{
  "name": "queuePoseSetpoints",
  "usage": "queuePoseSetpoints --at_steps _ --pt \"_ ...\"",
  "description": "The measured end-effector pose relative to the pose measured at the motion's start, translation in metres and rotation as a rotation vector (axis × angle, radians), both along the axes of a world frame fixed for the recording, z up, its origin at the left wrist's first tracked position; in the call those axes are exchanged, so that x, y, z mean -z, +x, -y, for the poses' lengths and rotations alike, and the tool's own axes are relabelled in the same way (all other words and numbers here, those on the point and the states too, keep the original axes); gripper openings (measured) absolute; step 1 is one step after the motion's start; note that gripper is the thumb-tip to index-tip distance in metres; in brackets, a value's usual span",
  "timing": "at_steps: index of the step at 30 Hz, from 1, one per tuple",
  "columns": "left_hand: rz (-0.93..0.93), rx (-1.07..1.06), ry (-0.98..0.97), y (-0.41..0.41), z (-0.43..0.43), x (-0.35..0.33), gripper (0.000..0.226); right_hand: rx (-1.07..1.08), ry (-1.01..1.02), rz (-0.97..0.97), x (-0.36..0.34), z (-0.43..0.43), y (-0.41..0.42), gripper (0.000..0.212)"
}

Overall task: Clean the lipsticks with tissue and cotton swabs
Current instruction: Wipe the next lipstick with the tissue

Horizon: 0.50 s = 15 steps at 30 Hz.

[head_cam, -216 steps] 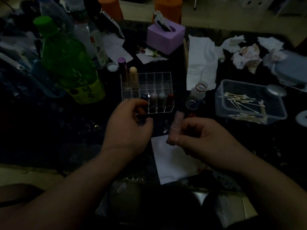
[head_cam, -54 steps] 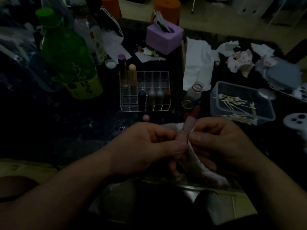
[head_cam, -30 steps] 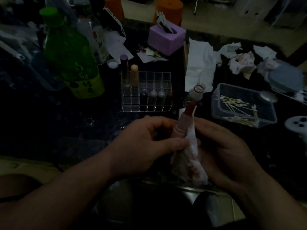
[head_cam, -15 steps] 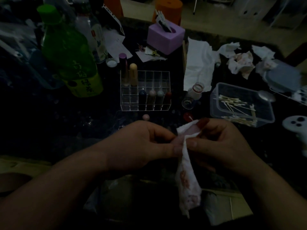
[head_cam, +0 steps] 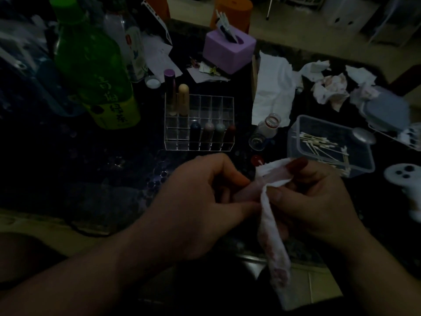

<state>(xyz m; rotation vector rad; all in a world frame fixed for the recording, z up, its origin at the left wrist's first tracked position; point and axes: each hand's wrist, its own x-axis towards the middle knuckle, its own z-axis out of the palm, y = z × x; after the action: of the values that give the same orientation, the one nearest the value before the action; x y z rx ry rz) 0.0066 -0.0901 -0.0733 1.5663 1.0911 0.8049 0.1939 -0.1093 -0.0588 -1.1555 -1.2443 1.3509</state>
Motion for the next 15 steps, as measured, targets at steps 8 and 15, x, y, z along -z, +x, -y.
queuePoseSetpoints --at_steps 8,15 --pt "0.230 0.345 -0.442 -0.011 -0.017 -0.010 0.023 -0.015 -0.045 -0.074 0.002 0.001 0.003 0.035" --pt "-0.018 -0.017 0.324 0.003 0.005 0.001 0.022 0.000 0.109 -0.014 -0.003 0.001 -0.002 0.017"
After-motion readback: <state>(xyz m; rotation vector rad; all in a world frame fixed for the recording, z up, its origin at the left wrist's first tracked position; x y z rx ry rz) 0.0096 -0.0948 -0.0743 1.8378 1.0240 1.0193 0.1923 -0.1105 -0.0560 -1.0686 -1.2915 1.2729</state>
